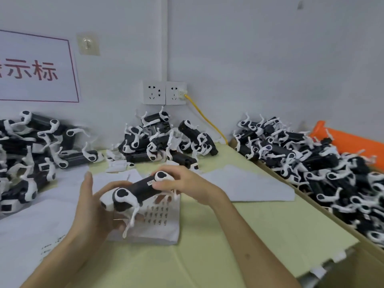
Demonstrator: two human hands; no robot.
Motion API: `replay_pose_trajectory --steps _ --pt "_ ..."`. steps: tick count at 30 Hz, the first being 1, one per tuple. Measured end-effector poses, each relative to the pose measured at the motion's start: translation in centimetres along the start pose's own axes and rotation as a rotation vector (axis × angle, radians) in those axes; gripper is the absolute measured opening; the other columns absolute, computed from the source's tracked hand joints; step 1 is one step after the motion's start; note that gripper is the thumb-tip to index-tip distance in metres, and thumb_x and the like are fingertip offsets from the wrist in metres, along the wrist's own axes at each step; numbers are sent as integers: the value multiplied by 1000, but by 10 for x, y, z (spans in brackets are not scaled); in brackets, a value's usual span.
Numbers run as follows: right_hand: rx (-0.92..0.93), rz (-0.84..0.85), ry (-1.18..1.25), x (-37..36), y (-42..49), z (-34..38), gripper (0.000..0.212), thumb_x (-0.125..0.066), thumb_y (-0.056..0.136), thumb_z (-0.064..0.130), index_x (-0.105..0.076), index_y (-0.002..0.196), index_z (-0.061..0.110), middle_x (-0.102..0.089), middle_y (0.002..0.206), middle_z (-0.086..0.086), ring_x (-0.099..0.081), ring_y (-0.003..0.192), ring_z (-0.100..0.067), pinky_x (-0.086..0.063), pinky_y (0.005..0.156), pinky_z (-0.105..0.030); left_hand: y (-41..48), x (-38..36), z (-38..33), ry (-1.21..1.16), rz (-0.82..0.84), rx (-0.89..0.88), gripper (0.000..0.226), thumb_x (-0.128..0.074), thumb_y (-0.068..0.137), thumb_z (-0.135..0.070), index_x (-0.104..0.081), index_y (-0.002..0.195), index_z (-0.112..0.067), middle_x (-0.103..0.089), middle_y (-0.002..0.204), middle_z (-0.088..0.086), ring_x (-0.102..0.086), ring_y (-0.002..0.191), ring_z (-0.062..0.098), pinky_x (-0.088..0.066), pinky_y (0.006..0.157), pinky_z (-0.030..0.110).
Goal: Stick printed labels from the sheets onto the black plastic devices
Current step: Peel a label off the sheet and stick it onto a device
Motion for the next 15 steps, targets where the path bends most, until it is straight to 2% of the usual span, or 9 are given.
replay_pose_trajectory --steps 2,4,6,8,10,11,12,13,15 --pt "-73 -33 55 14 -3 -7 21 -73 90 27 -68 107 14 -73 98 5 -73 79 -19 -54 59 -23 1 1 -4 25 -34 -37 83 -18 99 -72 -66 113 -6 -62 112 30 -66 76 53 -50 51 35" --pt "-154 -135 148 43 -3 -12 36 -78 84 28 -69 112 7 -72 101 -11 -72 80 -32 -59 64 -32 1 1 -13 64 -61 -102 74 -19 102 -67 -63 111 -9 -63 105 23 -71 75 50 -54 51 40" --pt "-141 -339 440 94 -3 -4 43 -78 83 29 -67 117 5 -66 113 -18 -72 87 -37 -62 68 -36 -1 0 -16 99 -66 -133 70 -21 102 -63 -61 113 -8 -66 105 25 -71 73 48 -55 53 42" --pt "25 -531 954 155 -5 19 57 -73 91 36 -52 131 1 -54 135 -25 -65 108 -44 -61 77 -45 -3 -4 -14 121 -47 -140 68 -22 103 -61 -60 115 -5 -66 109 26 -70 72 47 -55 51 43" --pt "143 -614 1226 210 -7 43 93 -66 90 58 -22 155 9 -26 159 -29 -49 129 -54 -50 95 -63 -5 -8 -12 155 -41 -149 68 -22 103 -59 -60 117 -4 -66 109 25 -68 73 47 -55 55 45" --pt "125 -635 1161 229 -7 55 106 -62 88 66 -4 161 16 -14 164 -26 -42 135 -56 -47 96 -67 -5 -8 -11 172 -41 -153 68 -23 103 -58 -60 117 -3 -66 109 24 -68 74 47 -54 58 46" --pt "70 -674 991 244 -8 61 108 -58 89 69 4 162 21 -10 166 -22 -42 137 -54 -48 94 -66 -5 -8 -11 183 -45 -156 67 -23 103 -57 -60 117 -3 -67 108 23 -67 75 47 -53 60 47" --pt "-5 -721 773 252 -9 61 100 -56 92 67 0 162 23 -14 166 -20 -47 134 -50 -51 90 -60 -5 -8 -12 191 -54 -161 65 -24 104 -55 -61 116 -4 -67 107 23 -67 75 47 -52 60 47" --pt "-121 -822 377 253 -10 50 68 -54 100 51 -28 156 21 -37 156 -17 -63 116 -37 -56 83 -46 -5 -6 -14 215 -83 -171 60 -26 106 -51 -63 114 -5 -67 105 22 -66 74 44 -51 59 45"
Point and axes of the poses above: each hand's wrist, its own y-axis towards the middle knuckle, its own x-axis out of the back of the hand, z = x × y, the point moved 10 cm from there along y, towards the middle knuckle
